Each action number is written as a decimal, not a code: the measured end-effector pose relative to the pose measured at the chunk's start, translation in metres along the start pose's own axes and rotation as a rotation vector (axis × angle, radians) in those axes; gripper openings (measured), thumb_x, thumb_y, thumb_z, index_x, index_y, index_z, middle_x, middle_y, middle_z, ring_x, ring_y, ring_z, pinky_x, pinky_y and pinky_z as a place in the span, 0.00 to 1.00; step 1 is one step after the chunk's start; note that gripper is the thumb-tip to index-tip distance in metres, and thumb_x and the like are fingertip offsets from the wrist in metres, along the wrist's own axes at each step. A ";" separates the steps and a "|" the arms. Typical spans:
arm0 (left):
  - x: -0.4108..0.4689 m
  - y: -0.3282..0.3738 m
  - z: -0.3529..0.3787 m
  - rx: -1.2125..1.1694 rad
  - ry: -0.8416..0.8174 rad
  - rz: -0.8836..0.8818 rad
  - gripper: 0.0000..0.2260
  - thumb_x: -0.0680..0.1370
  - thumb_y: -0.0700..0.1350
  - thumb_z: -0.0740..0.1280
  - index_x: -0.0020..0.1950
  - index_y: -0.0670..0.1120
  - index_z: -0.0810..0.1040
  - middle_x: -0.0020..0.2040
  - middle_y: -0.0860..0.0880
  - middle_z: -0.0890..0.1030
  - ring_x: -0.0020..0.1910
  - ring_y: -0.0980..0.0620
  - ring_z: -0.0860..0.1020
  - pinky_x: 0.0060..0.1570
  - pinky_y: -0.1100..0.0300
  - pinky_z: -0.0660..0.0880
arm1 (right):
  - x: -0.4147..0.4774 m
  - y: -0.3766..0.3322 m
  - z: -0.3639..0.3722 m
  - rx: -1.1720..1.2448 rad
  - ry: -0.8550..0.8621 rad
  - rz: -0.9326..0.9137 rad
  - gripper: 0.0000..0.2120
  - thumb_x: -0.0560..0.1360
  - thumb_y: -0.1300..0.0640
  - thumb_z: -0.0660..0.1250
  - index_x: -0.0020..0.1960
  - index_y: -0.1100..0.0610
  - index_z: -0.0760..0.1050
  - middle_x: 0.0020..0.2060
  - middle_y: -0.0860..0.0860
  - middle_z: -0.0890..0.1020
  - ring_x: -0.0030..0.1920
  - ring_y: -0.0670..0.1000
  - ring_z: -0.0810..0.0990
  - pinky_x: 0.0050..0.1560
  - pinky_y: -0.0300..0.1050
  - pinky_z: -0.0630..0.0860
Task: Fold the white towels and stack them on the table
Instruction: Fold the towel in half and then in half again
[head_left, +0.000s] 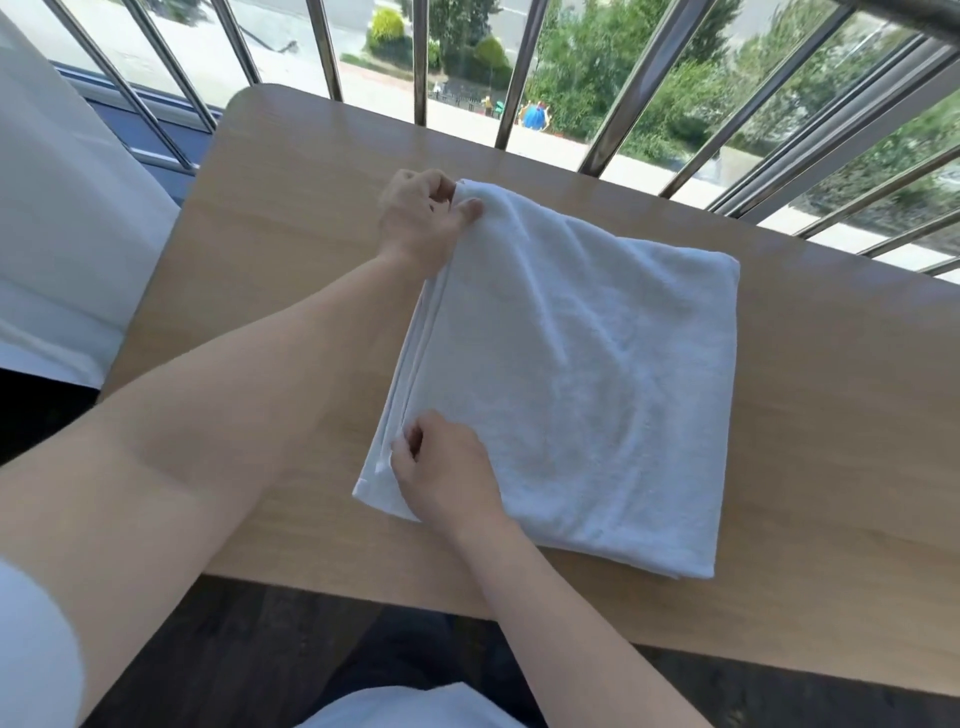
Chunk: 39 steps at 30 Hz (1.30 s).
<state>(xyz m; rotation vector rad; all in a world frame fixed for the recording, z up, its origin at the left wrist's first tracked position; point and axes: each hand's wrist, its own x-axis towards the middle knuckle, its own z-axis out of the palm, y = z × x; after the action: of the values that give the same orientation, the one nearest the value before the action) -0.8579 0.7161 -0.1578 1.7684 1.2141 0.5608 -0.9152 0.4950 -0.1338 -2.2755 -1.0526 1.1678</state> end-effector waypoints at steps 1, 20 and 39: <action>0.001 0.000 -0.002 -0.012 -0.022 0.005 0.09 0.76 0.53 0.74 0.44 0.51 0.76 0.43 0.56 0.75 0.40 0.57 0.73 0.45 0.65 0.72 | 0.000 -0.002 -0.001 -0.029 -0.019 -0.002 0.12 0.81 0.52 0.60 0.42 0.57 0.70 0.36 0.52 0.76 0.41 0.56 0.76 0.39 0.49 0.71; -0.007 -0.005 -0.001 -0.171 -0.106 -0.236 0.05 0.77 0.46 0.73 0.47 0.44 0.83 0.44 0.49 0.84 0.45 0.50 0.82 0.53 0.49 0.81 | 0.011 -0.002 0.012 -0.041 -0.063 -0.125 0.13 0.76 0.56 0.63 0.34 0.59 0.68 0.24 0.44 0.74 0.27 0.46 0.69 0.30 0.42 0.69; -0.133 -0.036 -0.051 -0.379 -0.527 -0.461 0.15 0.71 0.46 0.79 0.56 0.44 0.84 0.50 0.47 0.87 0.51 0.46 0.85 0.50 0.54 0.83 | 0.011 0.065 -0.070 0.218 0.085 0.085 0.05 0.75 0.54 0.66 0.42 0.53 0.77 0.31 0.51 0.82 0.29 0.48 0.79 0.33 0.48 0.79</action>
<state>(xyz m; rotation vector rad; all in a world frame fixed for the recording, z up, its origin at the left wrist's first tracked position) -0.9698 0.6213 -0.1480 1.1587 1.0080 0.0355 -0.8248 0.4618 -0.1386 -2.1952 -0.7635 1.1468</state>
